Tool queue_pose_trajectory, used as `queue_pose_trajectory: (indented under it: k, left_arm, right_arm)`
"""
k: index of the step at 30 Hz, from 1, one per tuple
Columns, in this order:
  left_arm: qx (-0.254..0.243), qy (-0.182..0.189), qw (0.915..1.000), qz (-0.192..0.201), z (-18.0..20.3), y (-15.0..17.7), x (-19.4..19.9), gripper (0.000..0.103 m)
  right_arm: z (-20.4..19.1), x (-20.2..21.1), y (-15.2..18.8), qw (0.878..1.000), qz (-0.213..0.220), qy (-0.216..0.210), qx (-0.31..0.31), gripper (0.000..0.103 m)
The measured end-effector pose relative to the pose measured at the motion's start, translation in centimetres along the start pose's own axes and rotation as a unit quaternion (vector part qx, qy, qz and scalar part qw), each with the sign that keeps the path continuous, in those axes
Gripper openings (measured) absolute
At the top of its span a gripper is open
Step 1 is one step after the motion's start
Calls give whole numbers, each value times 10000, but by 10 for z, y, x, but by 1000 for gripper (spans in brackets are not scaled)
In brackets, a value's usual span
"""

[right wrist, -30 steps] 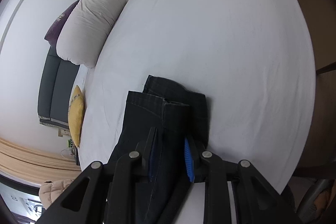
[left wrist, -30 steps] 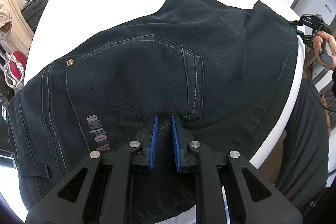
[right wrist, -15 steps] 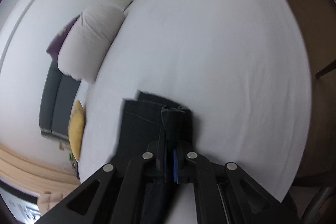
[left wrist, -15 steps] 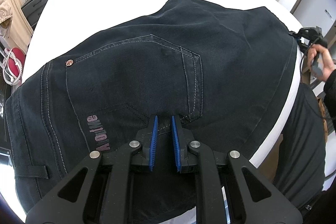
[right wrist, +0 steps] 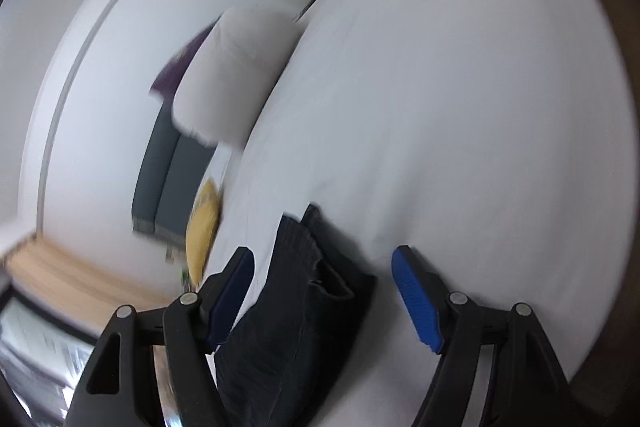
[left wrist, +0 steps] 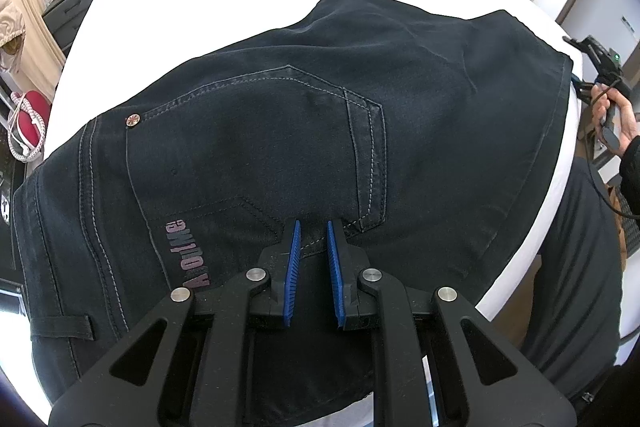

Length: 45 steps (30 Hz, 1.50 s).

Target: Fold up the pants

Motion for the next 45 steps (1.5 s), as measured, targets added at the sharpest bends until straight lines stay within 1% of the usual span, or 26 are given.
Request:
queue_pose_trajectory:
  k: [1, 2, 6, 8, 10, 11, 12, 14, 16, 19, 21, 23, 25, 27, 29, 30, 31, 32, 33, 36, 39, 40, 42, 43, 44, 45]
  left_arm:
    - [-6, -5, 10000, -1, 0, 0, 0, 13]
    - [-9, -7, 10000, 1, 1, 0, -1, 13]
    - [-13, -10, 10000, -5, 2, -1, -3, 13]
    - [-10, -6, 10000, -9, 2, -2, -4, 13]
    - [-29, -5, 10000, -9, 3, -3, -5, 13]
    - [-27, -5, 10000, -8, 3, -3, -5, 13]
    - [-20, -8, 10000, -8, 3, -3, -5, 13]
    - [-12, -17, 10000, -3, 4, -3, -6, 13]
    - [-7, -21, 10000, 19, 4, -3, -5, 13]
    - [35, -19, 10000, 51, 2, -1, -5, 13]
    - [-31, -57, 10000, 28, 2, -1, -5, 13]
    - [-81, -77, 9999, -3, 4, -1, -5, 13]
    - [-91, -89, 9999, -30, 5, -2, -6, 13]
    - [-95, -129, 9999, -38, 7, -3, -6, 13]
    - [-88, -159, 9998, -38, 7, -4, -7, 13]
    - [-86, -175, 9998, -39, 7, -4, -7, 14]
    - [-89, -180, 9998, -40, 7, -4, -7, 13]
    - [-92, -182, 9998, -43, 7, -5, -7, 13]
    - [-88, -180, 9998, -46, 7, -5, -7, 13]
    - [-96, -181, 9998, -48, 7, -5, -8, 13]
    - [-107, -197, 9997, -47, 7, -6, -8, 13]
    - [-112, -205, 9997, -46, 7, -6, -9, 13]
    - [-98, -220, 9997, -37, 8, -7, -10, 13]
    - [-91, -225, 9997, -30, 8, -7, -10, 13]
    - [-89, -229, 9997, -23, 8, -7, -9, 13]
    - [-91, -233, 9997, -17, 8, -6, -9, 13]
  right_arm:
    - [-2, -5, 2, 9996, -184, 124, 186, 15]
    - [-2, -12, 6, 9973, -533, 368, 337, 13]
    - [-14, 0, 2, 9932, -732, 845, 335, 12]
    - [-23, 17, -4, 9879, -865, 1287, -49, 12]
    - [-43, 32, -16, 9866, -840, 1337, -412, 15]
    - [-58, 42, -29, 9881, -605, 1376, -338, 22]
    - [-71, 52, -43, 9894, -342, 1401, -189, 54]
    - [-88, 69, -73, 9893, 299, 1401, 265, 99]
    - [-75, 79, -81, 9824, 623, 1727, 336, 88]
    - [-44, 84, -64, 9892, 314, 1432, 91, 80]
    - [-16, 83, -45, 9924, 132, 1208, -167, 68]
    - [9, 72, -24, 9958, -140, 733, -537, 66]
    - [20, 56, -10, 9964, -120, 247, -807, 66]
    - [34, 48, -7, 9971, 47, 204, -738, 66]
    - [28, 30, 0, 9993, -26, 77, -367, 66]
    - [24, 19, 6, 9997, -181, 131, -52, 60]
    - [19, 9, 13, 9987, -373, 203, 299, 51]
    - [12, 1, 19, 9964, -553, 331, 547, 26]
    - [12, -3, 23, 9941, -745, 509, 603, 23]
    - [8, 6, 16, 9925, -979, 721, 153, 13]
    - [-15, 24, 7, 9805, -1248, 1515, 87, 9]
    - [-24, 31, -1, 9798, -1180, 1612, 80, 8]
    - [-48, 50, -31, 9835, -701, 1670, 6, 14]
    - [-57, 57, -45, 9874, -502, 1491, -143, 16]
    - [-65, 62, -61, 9930, -281, 1139, -164, 34]
    - [-68, 65, -70, 9941, -161, 1071, -24, 50]
Point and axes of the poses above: each gripper's, at about its wrist camera, not at the fingertips, and x roughly against the way its jaws point, z to its right, y to its underside, the point moved 8 cm from there along -x, roughly the way its jaws point, and after that the axes turned 3 degrees about y, right-handed, at the moved point
